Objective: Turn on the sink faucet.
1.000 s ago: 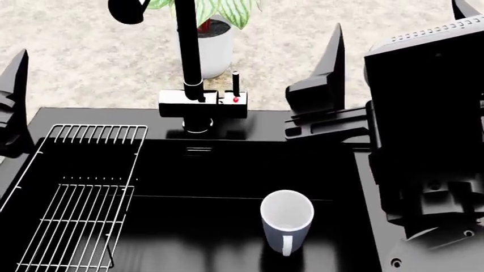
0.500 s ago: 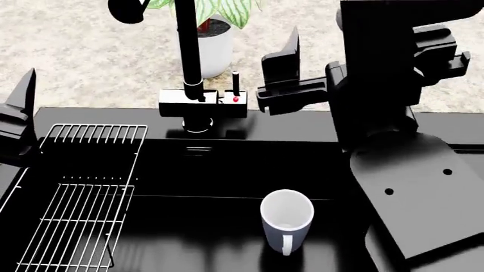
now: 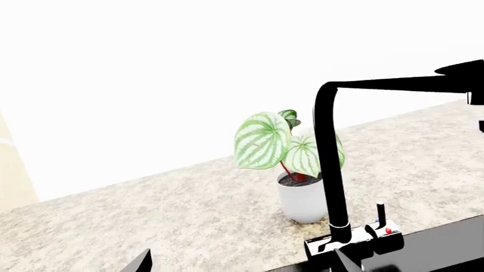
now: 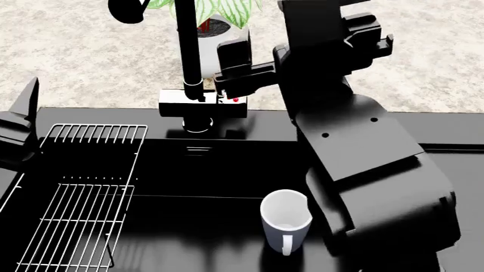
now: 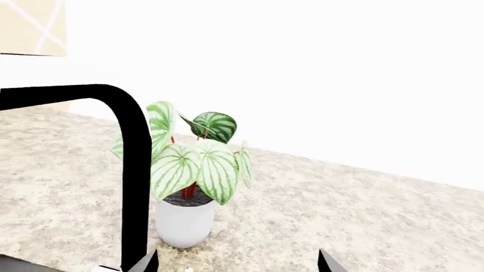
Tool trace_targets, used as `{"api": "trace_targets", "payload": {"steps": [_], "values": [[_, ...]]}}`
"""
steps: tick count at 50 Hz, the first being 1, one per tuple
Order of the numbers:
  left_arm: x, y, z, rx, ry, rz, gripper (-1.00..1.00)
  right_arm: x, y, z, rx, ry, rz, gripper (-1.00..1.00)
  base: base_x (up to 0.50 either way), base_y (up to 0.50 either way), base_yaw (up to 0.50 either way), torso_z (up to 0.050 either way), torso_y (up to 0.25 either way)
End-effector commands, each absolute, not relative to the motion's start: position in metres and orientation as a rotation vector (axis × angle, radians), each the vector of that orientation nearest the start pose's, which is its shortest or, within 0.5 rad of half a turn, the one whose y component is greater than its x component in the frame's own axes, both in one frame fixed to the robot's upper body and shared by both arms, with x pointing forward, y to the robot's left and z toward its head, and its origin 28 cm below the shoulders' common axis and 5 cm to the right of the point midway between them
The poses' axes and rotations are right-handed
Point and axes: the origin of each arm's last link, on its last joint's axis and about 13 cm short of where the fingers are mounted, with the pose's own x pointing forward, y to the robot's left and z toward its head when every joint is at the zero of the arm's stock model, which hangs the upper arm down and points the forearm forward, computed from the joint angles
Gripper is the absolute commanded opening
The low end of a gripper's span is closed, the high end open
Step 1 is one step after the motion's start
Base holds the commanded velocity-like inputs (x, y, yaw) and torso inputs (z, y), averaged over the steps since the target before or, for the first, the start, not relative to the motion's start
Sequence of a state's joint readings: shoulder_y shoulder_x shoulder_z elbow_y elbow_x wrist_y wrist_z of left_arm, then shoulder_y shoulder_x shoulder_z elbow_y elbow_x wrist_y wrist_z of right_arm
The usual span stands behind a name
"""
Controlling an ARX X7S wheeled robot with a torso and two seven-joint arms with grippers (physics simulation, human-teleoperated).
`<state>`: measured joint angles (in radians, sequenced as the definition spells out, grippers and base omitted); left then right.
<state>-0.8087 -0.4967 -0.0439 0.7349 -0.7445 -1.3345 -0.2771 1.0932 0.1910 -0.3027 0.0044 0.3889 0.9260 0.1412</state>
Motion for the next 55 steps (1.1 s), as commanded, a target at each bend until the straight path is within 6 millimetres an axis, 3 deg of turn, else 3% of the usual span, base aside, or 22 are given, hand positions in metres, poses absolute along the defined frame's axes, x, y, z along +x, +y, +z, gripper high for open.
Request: {"api": "trace_targets", "payload": {"steps": [1, 11, 31, 47, 55], "values": [[0.235, 0.259, 0.259, 0.22, -0.13, -0.102, 1.0, 0.371, -0.066, 0.262, -0.143, -0.036, 0.221, 1.0, 0.0, 0.0, 0.0, 0.0, 0.0], [0.237, 0.26, 0.257, 0.219, -0.125, -0.103, 1.0, 0.391, -0.061, 0.246, -0.149, 0.074, 0.22, 1.0, 0.0, 0.0, 0.0, 0.0, 0.0], [0.239, 0.257, 0.256, 0.229, -0.111, -0.112, 1.0, 0.424, -0.06, 0.235, -0.18, 0.152, 0.183, 1.0, 0.0, 0.0, 0.0, 0.0, 0.0], [0.24, 0.257, 0.256, 0.231, -0.106, -0.122, 1.0, 0.428, -0.048, 0.23, -0.23, 0.166, 0.212, 1.0, 0.0, 0.0, 0.0, 0.0, 0.0], [0.24, 0.257, 0.254, 0.236, -0.1, -0.125, 1.0, 0.43, -0.054, 0.226, -0.205, 0.176, 0.192, 1.0, 0.0, 0.0, 0.0, 0.0, 0.0]]}}
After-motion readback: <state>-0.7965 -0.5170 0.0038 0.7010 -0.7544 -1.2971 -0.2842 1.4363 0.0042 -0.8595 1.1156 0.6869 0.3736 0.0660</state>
